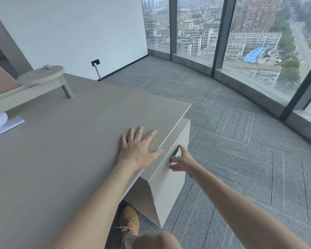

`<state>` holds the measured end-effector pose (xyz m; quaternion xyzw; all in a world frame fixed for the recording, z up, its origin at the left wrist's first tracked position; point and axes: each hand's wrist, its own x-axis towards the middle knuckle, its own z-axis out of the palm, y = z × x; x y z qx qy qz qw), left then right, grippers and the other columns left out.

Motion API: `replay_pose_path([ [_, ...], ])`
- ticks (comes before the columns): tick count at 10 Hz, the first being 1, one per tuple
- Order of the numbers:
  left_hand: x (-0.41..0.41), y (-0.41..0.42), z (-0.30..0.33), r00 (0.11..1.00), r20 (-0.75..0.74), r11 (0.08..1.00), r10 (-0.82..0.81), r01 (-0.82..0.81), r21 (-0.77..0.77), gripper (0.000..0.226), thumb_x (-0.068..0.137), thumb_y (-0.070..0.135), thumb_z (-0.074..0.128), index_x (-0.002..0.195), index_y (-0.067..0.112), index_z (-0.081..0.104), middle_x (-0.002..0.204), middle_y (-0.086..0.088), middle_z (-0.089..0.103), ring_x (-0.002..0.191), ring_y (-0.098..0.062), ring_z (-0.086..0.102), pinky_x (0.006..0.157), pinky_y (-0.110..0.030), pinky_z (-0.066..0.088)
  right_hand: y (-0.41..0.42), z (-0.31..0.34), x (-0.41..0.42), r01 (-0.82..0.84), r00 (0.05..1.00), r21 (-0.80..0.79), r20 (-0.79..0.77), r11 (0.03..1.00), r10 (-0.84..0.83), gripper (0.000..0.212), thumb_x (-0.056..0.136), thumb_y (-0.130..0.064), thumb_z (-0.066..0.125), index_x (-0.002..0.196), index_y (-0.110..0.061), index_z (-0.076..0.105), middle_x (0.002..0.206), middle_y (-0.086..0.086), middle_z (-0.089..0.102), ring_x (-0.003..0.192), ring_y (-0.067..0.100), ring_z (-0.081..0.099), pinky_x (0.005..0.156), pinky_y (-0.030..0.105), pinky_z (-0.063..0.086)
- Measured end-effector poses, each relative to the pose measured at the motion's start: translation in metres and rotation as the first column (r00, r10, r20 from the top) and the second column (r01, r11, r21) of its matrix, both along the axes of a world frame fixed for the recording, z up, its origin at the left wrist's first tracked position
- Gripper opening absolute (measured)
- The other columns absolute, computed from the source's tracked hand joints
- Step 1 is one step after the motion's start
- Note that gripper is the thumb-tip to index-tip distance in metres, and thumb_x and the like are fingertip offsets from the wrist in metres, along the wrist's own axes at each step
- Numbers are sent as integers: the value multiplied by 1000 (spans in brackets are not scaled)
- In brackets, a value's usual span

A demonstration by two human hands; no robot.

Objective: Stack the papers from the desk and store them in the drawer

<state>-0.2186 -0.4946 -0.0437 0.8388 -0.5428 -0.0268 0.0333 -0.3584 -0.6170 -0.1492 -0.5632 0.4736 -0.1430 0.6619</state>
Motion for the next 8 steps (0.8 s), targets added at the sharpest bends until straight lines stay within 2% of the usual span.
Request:
replay_pose_path([
  [2,-2,-2,-2,1000,14,1000,1,-1,-2,77,83,71,36,152,49,10,167,-6,5,153,-33,-2,120,-57,0,-6,0,12,-30,997,-37,-73,999,27,30,85,5,51,109,-12,41,92,16,58,74,33,67,81,52,62],
  [4,-3,0,-1,1000,20,1000,-1,2,-15,77,83,71,37,152,49,11,167,-7,7,153,-34,0,120,-57,0,-11,5,13,-124,981,-45,-157,991,115,34,90,4,50,119,-8,37,93,14,58,84,37,70,85,53,61],
  [5,-4,1,-1,1000,20,1000,0,0,-23,76,83,71,36,152,49,11,167,-6,7,153,-33,0,120,-56,0,-13,5,14,-173,965,-48,-206,984,160,42,90,-1,52,127,-7,33,98,12,58,93,37,69,81,48,62],
  [6,-4,3,2,1000,-5,1000,4,-4,-27,77,83,71,37,152,48,12,167,-5,8,153,-32,0,121,-54,1,-16,7,17,-240,914,-169,-371,956,164,49,83,-12,64,126,-8,41,113,13,62,104,32,61,74,35,53],
  [7,-5,9,3,999,-51,997,-7,3,-75,77,83,70,41,153,44,20,167,-3,11,154,-27,2,123,-49,1,-24,8,17,-368,822,-386,-560,846,103,15,76,-21,68,90,-27,66,120,15,67,110,31,63,82,32,52],
  [8,-1,16,5,966,-257,988,12,-52,-148,76,79,68,44,148,36,39,165,-1,22,153,-20,10,123,-42,4,-29,23,10,-423,789,-460,-611,781,67,28,83,-26,62,109,-19,71,130,16,62,123,32,56,99,35,49],
])
